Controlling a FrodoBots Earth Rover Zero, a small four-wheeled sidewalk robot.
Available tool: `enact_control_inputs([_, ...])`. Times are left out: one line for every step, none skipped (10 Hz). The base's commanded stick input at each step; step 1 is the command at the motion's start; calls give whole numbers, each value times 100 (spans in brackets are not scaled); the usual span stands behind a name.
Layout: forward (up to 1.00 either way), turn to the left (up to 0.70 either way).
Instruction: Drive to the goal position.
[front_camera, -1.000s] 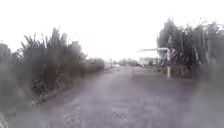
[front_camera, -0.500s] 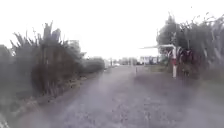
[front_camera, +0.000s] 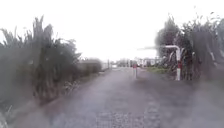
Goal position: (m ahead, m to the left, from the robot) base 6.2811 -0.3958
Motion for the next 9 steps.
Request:
enact_control_inputs([85, 0])
enact_control_inputs([85, 0])
enact_control_inputs([85, 0])
enact_control_inputs([85, 0])
enact_control_inputs([85, 0])
enact_control_inputs([85, 0])
enact_control_inputs([85, 0])
enact_control_inputs([85, -12])
enact_control_inputs([85, -24])
